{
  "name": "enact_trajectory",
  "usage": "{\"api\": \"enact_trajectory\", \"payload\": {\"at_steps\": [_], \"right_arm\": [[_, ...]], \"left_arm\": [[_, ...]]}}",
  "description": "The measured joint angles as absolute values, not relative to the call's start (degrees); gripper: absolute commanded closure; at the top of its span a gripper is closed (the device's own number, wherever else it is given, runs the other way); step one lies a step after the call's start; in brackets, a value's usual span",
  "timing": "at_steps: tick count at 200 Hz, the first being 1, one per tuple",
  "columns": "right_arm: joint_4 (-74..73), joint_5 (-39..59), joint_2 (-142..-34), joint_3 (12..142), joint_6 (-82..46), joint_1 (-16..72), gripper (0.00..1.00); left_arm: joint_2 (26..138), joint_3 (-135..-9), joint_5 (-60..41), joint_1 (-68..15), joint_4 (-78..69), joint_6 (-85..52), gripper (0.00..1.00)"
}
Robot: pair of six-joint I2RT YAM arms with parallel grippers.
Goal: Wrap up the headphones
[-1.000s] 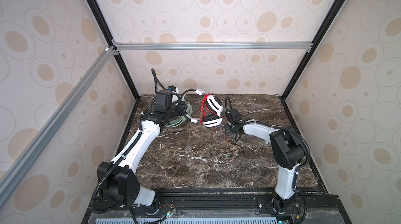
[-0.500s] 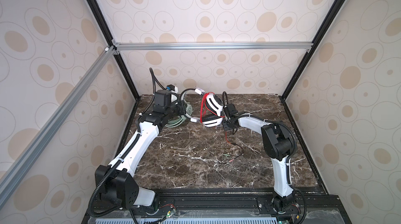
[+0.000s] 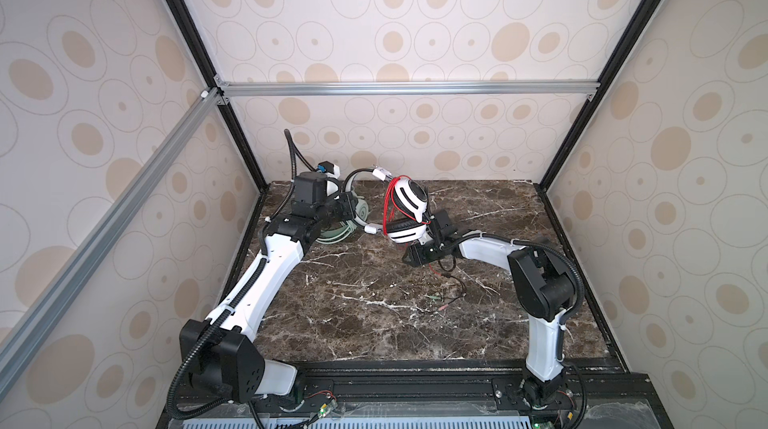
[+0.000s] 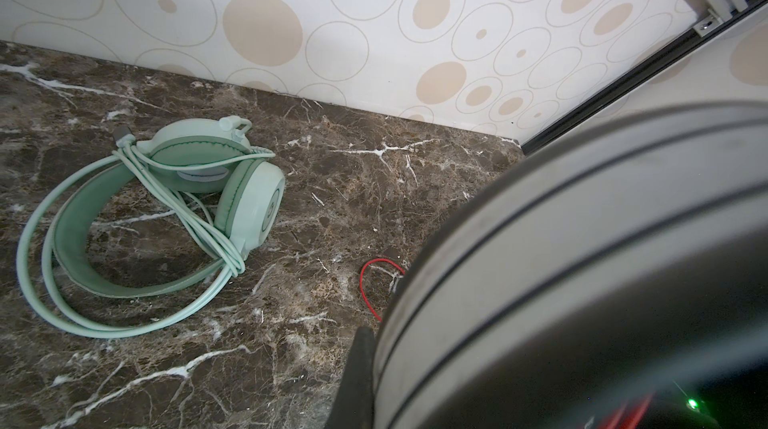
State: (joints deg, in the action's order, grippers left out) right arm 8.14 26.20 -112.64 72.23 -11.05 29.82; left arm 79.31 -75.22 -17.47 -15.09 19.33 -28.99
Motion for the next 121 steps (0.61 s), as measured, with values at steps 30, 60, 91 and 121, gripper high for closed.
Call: {"api": "enact_trajectory", "payload": {"at_steps": [30, 60, 91, 121], "right_arm": [[0.86, 33.36, -109.08, 67.79, -15.25, 28.73, 0.39], [-3.99, 32.91, -107.0, 65.04, -18.13, 27.09, 0.41], [-7.11, 29.78, -106.89, 63.88, -20.88, 26.44, 0.42], [-11.66, 27.31, -108.16, 64.2, -24.03, 26.46, 0.43]], "left_arm": [[78.72, -75.22, -17.5, -15.09, 19.33, -28.99, 1.0], [78.63, -75.22, -17.52, -15.09, 19.33, -29.1, 1.0], [78.63, -75.22, -17.52, -15.09, 19.31, -29.17, 1.0], [78.61, -75.22, -17.52, -15.09, 19.31, -29.17, 1.0]]}}
